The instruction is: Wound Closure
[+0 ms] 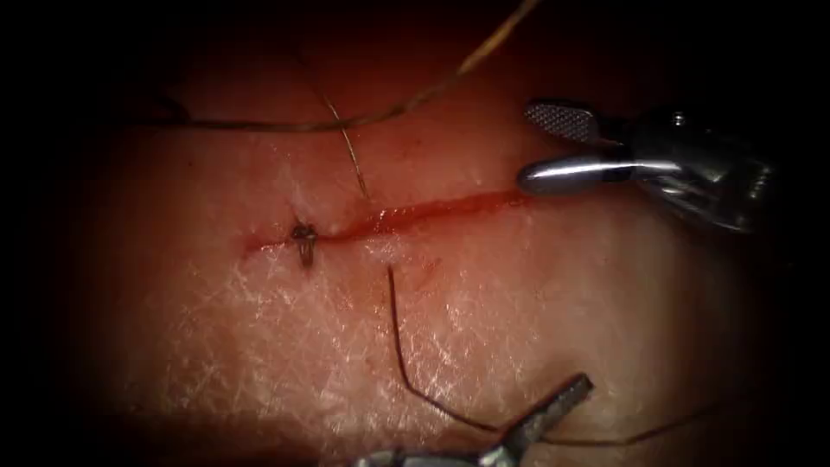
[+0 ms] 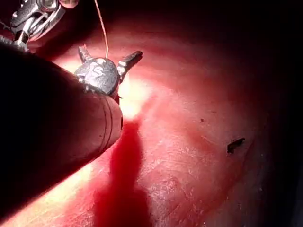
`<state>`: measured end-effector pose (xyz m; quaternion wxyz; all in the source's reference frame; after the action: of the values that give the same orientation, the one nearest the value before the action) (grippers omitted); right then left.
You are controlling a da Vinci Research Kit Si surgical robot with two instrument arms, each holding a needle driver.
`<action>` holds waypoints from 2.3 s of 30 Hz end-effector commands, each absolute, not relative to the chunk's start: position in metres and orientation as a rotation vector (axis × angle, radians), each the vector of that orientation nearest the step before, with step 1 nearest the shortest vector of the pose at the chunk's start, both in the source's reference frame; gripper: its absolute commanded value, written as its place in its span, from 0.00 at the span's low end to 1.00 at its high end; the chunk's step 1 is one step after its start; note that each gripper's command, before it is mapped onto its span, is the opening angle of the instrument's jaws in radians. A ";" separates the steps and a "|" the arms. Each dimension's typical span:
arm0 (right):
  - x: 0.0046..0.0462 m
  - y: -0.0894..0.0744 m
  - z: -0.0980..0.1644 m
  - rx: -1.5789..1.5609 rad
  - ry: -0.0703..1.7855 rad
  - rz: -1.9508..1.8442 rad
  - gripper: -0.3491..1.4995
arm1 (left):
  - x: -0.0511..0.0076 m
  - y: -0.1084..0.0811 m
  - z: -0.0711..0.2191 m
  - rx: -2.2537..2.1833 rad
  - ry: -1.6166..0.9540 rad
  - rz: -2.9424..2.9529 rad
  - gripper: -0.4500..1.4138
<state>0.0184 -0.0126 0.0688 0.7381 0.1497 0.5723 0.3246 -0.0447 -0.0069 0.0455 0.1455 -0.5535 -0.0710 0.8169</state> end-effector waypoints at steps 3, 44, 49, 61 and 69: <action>0.0190 -0.013 0.070 0.330 1.258 0.711 0.86 | -0.0459 -0.006 0.045 -1.613 -0.199 2.314 0.77; 0.0177 -0.014 0.069 0.328 1.347 0.505 0.80 | -0.0428 -0.006 0.043 -1.646 -0.388 2.259 0.84; 0.0198 -0.014 0.069 0.324 1.347 0.512 0.81 | -0.0450 -0.006 0.045 -1.612 -0.382 2.268 0.87; 0.0213 -0.014 0.069 0.329 1.352 0.510 0.81 | -0.0497 -0.004 0.047 -1.612 -0.400 2.259 0.29; 0.0211 -0.014 0.068 0.334 1.355 0.506 0.80 | -0.0447 -0.002 0.044 -1.712 -0.284 2.277 0.00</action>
<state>0.0204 -0.0141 0.0679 0.7377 0.1506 0.6163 0.2308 -0.0437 -0.0018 0.0438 0.1390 -0.5933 -0.0971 0.7869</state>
